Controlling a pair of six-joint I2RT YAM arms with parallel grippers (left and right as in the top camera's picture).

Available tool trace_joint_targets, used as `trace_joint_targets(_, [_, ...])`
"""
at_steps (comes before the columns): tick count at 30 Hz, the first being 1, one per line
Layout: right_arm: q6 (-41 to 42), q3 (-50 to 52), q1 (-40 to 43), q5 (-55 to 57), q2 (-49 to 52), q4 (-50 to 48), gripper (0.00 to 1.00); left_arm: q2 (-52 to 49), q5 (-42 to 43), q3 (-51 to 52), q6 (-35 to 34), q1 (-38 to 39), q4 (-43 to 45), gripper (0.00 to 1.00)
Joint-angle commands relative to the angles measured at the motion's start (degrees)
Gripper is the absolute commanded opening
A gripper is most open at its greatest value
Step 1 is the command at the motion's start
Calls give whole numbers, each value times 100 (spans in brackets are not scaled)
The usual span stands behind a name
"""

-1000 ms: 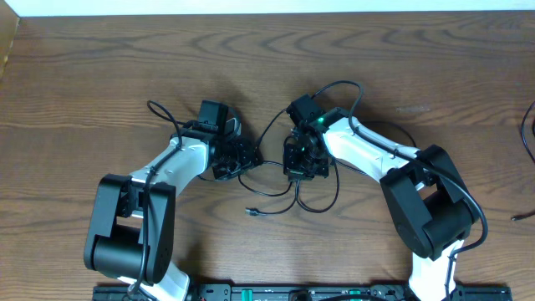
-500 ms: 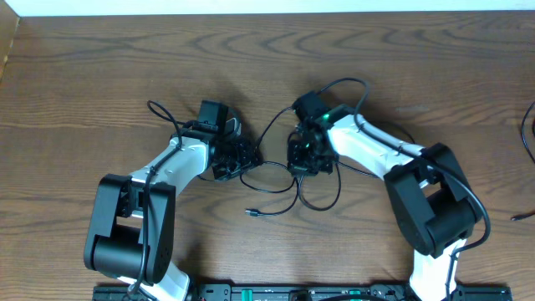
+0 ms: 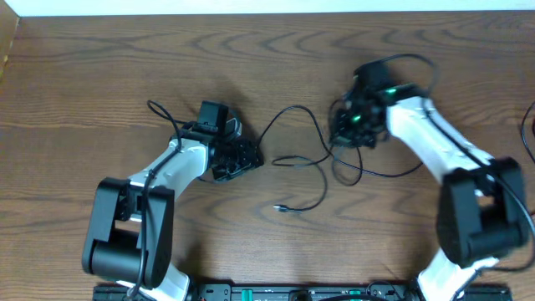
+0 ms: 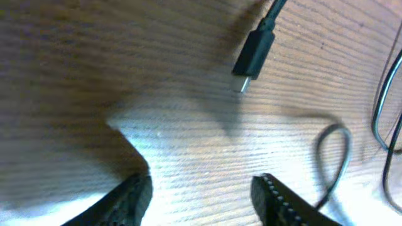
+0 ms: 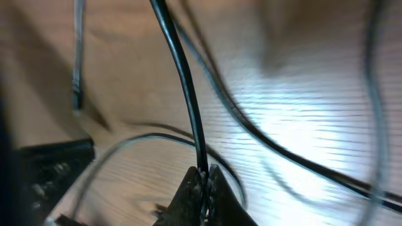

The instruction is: Untangle cables

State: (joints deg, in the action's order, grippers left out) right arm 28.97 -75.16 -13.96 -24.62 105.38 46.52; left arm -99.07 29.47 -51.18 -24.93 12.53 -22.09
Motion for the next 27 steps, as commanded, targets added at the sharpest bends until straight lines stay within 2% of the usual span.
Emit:
trace_joint_targets(1, [-339, 24, 232, 9, -393, 92, 1, 752, -140, 81, 240, -15, 42, 65])
trace_joint_targets(4, [-361, 24, 341, 13, -516, 155, 1, 1403, -144, 81, 238, -15, 107, 77])
trace_joint_targets(10, [-422, 13, 352, 50, -555, 153, 1, 2809, -160, 79, 236, -15, 142, 88])
trace_joint_targets(14, [-551, -225, 352, 57, -555, 9, 1, 3523, -162, 79, 238, -15, -15, 89])
trace_joint_targets(17, [-754, -793, 358, 72, -555, 4, 1, 3875, -162, 79, 238, -15, -260, 89])
trace_joint_targets(27, [-1440, -3394, 535, 616, -555, 684, 1, 3950, -160, 83, 343, -13, -922, 89])
